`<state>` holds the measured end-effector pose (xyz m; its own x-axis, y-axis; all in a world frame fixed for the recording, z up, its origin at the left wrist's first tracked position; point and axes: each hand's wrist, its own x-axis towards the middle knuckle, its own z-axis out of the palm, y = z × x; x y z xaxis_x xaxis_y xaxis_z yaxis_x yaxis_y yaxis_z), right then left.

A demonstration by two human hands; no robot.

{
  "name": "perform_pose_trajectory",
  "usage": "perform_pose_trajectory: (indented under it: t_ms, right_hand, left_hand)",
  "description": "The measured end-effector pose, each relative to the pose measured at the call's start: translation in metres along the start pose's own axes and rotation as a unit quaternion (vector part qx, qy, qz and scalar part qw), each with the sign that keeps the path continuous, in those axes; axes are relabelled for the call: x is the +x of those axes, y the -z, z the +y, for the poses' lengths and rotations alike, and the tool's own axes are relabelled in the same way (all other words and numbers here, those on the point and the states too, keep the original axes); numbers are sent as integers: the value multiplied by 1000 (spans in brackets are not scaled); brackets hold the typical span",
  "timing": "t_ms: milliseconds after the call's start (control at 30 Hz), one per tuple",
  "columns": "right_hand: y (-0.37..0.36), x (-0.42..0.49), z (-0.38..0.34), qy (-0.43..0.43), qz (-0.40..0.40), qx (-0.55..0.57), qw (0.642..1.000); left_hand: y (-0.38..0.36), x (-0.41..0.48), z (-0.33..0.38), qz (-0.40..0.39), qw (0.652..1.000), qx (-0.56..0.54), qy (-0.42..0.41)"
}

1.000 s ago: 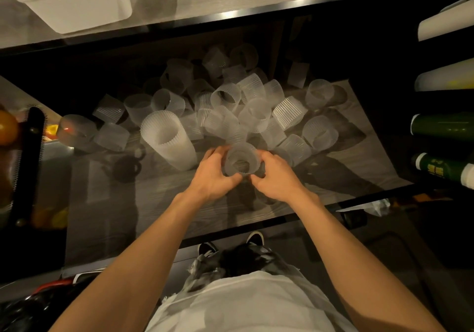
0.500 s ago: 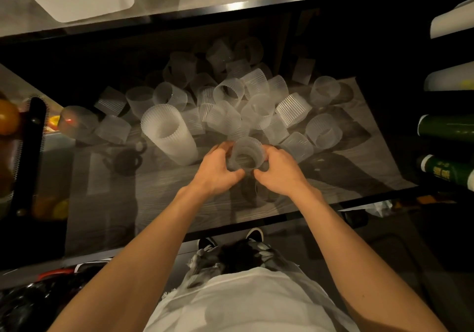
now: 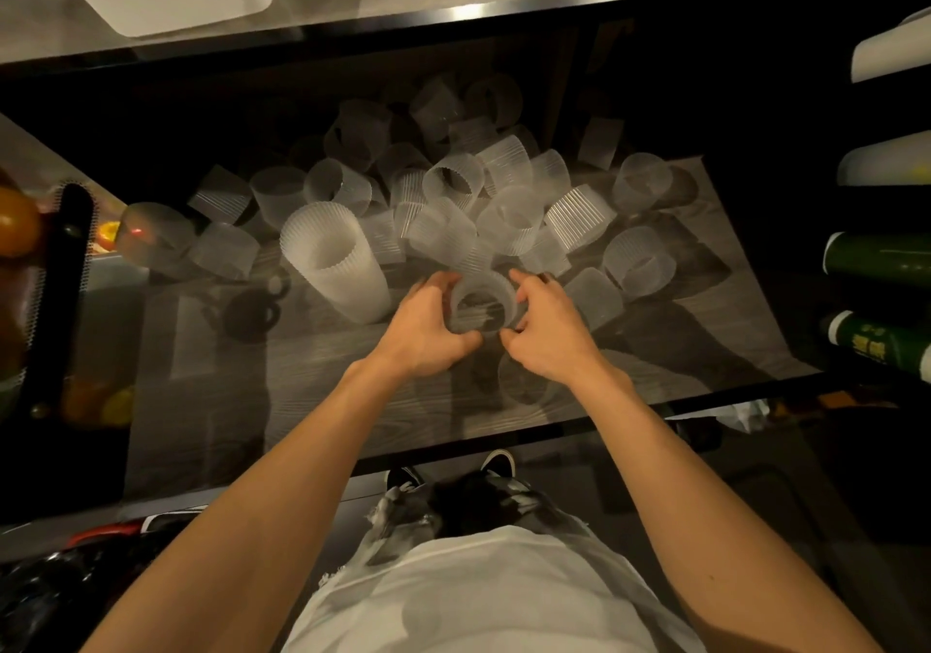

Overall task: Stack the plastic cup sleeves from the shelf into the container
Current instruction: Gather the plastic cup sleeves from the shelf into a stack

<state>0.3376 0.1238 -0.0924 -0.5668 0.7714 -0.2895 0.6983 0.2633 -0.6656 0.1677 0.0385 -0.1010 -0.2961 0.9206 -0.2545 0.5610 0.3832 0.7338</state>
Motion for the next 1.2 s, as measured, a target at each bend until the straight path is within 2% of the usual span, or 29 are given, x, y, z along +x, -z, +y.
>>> perform_pose_trajectory:
  t_ms: [133,300,500,700,833,933,1033,1100,1200]
  right_hand:
    - [34,-15,-4,20,-44,42,998]
    - [56,-43,12,-12,-134,35,990]
    - [49,-55,32,-44,-142,26,989]
    - [26,-65,52,-68,-89,24,993]
    - [20,-71,64,-107,-67,18,992]
    - [23,-76,73,-142,48,14,989]
    - [29,-80,80,-206,180,38,961]
    - [27,-81,85,-239,223,36,944]
    - [25,-79,94,-286,234,52,928]
  left_hand:
    - [10,-6,13,-4,998,-18,-65]
    - [1,-15,25,-84,989,3,-118]
    - [-18,-20,26,-125,982,-1,-141]
    - [-35,-17,14,-132,981,40,-136]
    - [-44,-15,12,-125,983,88,-97]
    - [-45,-12,20,-132,979,123,-97]
    - [-49,-10,40,-90,984,105,-114]
    - [-56,-6,57,-62,982,97,-150]
    - [-74,3,81,-92,971,114,-189]
